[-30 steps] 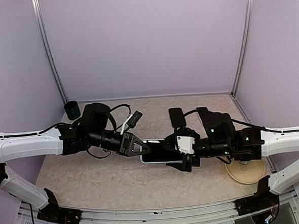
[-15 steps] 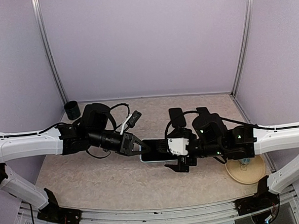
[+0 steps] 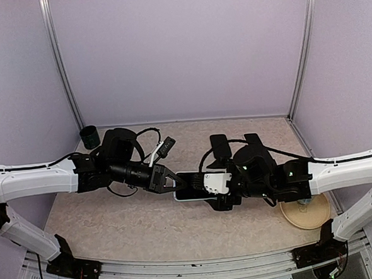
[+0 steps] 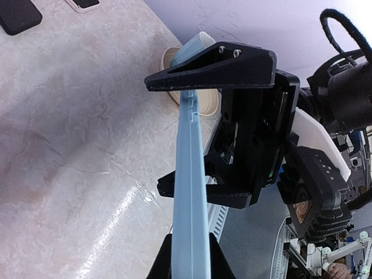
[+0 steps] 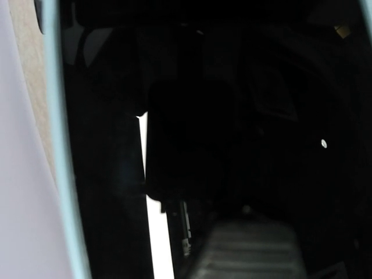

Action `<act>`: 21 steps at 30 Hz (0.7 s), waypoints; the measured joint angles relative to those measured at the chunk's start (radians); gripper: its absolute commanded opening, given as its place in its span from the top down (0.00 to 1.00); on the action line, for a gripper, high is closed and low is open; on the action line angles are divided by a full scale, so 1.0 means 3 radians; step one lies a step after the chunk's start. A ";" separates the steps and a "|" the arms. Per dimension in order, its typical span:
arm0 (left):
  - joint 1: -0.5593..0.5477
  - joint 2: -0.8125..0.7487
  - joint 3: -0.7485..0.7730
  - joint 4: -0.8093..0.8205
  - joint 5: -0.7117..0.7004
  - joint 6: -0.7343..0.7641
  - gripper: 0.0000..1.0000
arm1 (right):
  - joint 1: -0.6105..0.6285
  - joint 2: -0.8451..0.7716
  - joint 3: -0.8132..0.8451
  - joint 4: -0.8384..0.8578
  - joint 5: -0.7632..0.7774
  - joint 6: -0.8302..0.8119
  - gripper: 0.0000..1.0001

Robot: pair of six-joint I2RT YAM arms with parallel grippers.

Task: Put the phone into the phone case
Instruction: Press the phone with the phone case.

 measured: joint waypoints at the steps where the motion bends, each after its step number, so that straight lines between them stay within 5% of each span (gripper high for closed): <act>1: 0.0000 0.0000 0.0000 0.0000 -0.0004 0.0000 1.00 | 0.0000 0.0008 0.0000 0.0009 0.0003 0.0000 0.07; 12: 0.0000 0.0000 0.0000 0.0000 -0.0006 0.0006 1.00 | 0.0001 0.0024 0.0000 0.0056 -0.0072 0.0058 0.09; 21: 0.0000 0.0000 0.0000 -0.0062 0.0025 -0.0005 1.00 | -0.0009 0.0015 -0.0004 -0.0036 -0.0261 0.0046 0.48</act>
